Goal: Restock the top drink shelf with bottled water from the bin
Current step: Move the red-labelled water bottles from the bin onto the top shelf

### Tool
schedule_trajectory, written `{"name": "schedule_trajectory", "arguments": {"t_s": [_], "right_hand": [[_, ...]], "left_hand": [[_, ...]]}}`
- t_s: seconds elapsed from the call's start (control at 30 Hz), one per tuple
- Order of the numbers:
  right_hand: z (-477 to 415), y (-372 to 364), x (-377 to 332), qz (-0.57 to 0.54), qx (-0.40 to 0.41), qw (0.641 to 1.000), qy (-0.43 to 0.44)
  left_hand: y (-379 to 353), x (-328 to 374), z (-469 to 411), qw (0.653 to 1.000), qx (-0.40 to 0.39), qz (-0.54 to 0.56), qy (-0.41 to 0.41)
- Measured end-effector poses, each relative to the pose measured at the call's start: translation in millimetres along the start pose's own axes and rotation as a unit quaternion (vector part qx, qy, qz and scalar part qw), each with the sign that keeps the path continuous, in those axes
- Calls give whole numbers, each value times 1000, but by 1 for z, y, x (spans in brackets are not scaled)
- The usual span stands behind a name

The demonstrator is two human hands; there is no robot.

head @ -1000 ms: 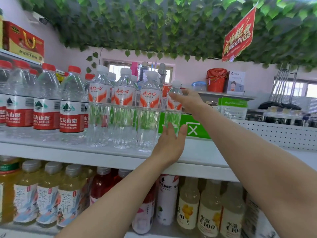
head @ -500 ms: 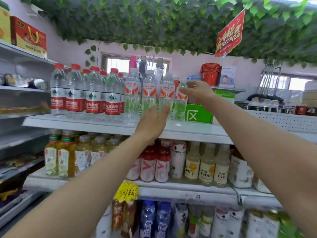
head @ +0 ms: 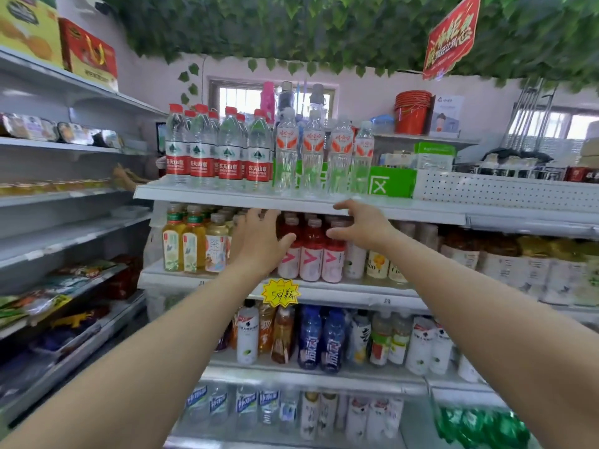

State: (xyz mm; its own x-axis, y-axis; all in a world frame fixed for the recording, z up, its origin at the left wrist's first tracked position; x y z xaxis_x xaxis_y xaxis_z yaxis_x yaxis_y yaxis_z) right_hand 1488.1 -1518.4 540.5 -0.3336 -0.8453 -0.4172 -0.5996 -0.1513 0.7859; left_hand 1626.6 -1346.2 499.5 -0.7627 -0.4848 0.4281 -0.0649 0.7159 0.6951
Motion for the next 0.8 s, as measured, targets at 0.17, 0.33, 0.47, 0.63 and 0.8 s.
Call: {"name": "schedule_trajectory", "arguments": {"t_s": [0.17,0.33,0.47,0.63,0.8], "right_hand": [[46,-79,25,50,-70,996,-17],[88,-170,64,60,-173,982,-41],[123,-248,98,71,-268,959,-56],[169,-335,137,31,-362,927,-94],[206,-408,171,-18,-443,888,-124]], "left_hand": [[-48,-43,56,997,-67,-11,26],[-112,-97,119,985,-139,-39,90],[-163,-142,175,962,-219,-62,152],[-216,-192,246,920,-306,-77,232],[-263,-231,310,864,-380,-109,310]]}}
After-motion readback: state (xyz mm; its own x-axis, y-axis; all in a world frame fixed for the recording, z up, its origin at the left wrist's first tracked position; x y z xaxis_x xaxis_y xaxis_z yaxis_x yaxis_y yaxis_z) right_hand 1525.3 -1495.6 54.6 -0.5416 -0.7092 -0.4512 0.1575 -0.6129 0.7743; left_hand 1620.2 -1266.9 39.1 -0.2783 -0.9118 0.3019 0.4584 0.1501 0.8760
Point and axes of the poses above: each hand's wrist, its own z-axis away from the middle knuckle, its own y-axis out of the back of the hand, x = y × z, the point moved 3 cm from there along -z, towards the middle knuckle, and after that the axes turned 4 degrees about y, right-handed, at the moved point
